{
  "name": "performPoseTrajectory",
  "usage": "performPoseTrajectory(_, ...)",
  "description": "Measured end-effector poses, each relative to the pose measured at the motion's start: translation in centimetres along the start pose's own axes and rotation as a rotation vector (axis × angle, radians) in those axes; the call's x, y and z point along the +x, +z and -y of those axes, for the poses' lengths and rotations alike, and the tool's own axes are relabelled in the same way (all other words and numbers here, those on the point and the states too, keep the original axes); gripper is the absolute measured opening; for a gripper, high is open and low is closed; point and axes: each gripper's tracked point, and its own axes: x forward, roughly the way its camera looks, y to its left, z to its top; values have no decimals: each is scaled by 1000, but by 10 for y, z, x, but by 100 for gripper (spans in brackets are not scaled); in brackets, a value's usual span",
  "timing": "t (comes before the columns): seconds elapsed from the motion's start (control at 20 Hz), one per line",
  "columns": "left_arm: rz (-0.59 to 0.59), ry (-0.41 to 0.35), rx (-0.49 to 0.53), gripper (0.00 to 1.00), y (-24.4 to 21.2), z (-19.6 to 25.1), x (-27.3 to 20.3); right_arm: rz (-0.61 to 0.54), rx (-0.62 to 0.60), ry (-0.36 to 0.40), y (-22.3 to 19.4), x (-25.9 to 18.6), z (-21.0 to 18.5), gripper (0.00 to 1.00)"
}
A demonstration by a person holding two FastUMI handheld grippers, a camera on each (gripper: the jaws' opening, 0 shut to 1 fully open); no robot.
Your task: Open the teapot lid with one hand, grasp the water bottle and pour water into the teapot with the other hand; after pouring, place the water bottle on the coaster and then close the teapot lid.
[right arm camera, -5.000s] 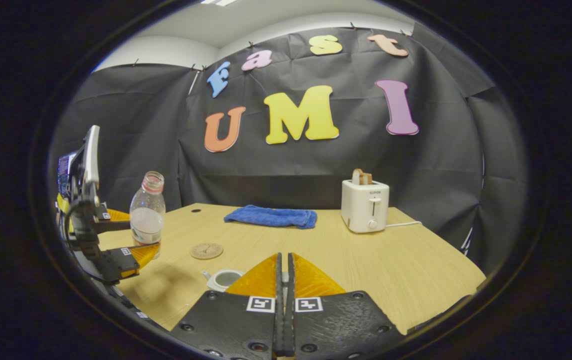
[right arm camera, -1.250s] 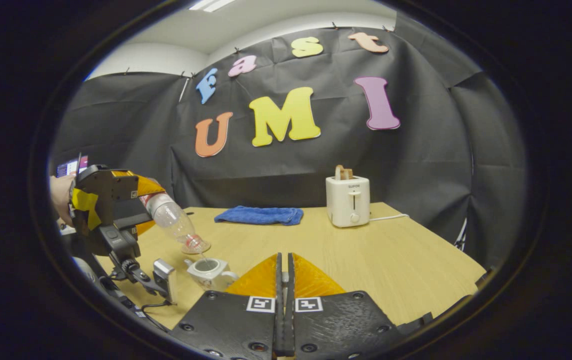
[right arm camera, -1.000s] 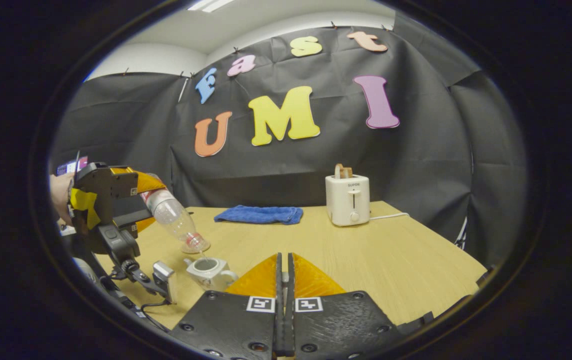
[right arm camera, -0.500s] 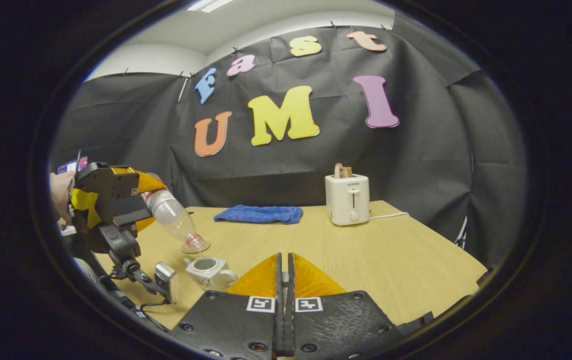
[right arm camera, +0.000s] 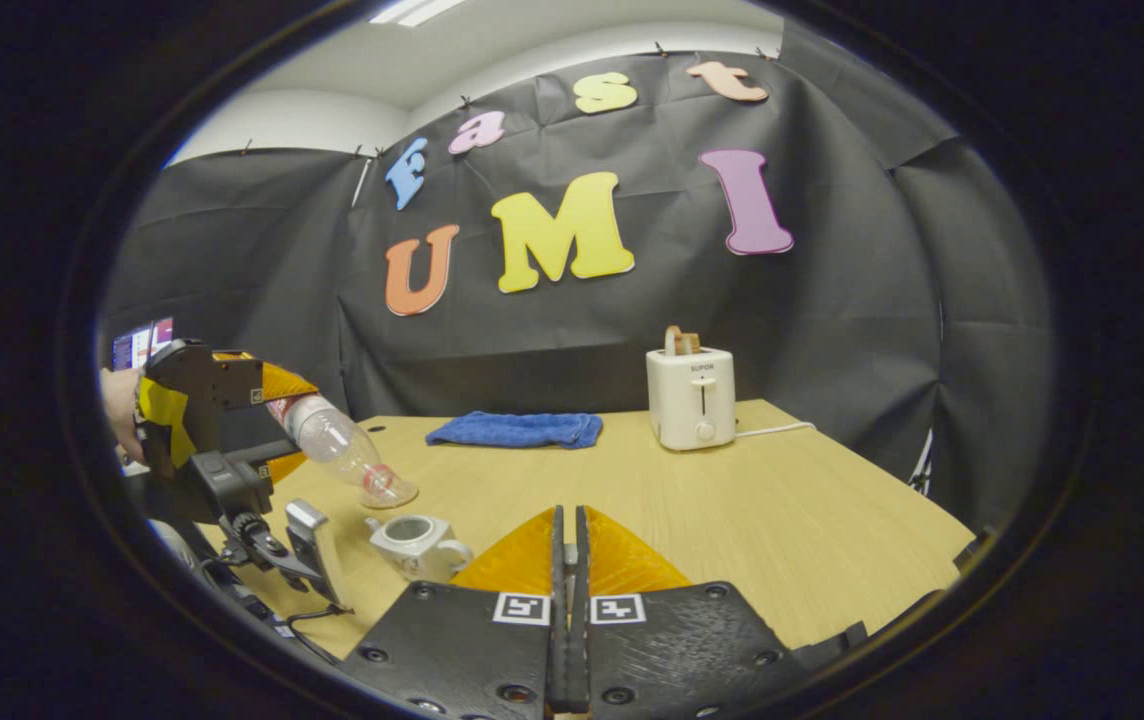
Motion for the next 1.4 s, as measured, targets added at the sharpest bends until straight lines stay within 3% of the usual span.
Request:
performPoseTrajectory(0.15,23,-34,-278,75,-3,15,-4,11,9,10,4,-1,-5,0)
performPoseTrajectory(0.35,52,-138,-762,75,7,39,-16,12,7,27,7,-1,-12,0)
performPoseTrajectory(0.5,81,-231,-1023,75,24,57,-30,23,6,30,14,-2,-14,0)
performPoseTrajectory(0.6,63,-270,-1111,75,28,67,-36,28,3,31,17,-4,-14,0)
performPoseTrajectory(0.75,54,-236,-1223,76,19,64,-41,32,-12,28,20,-6,-16,0)
performPoseTrajectory(1.05,154,-201,-1657,76,19,26,-34,31,-19,28,22,-5,-22,0)
performPoseTrajectory(1.4,215,-143,-1823,76,11,15,25,20,-35,4,18,-5,-16,0)
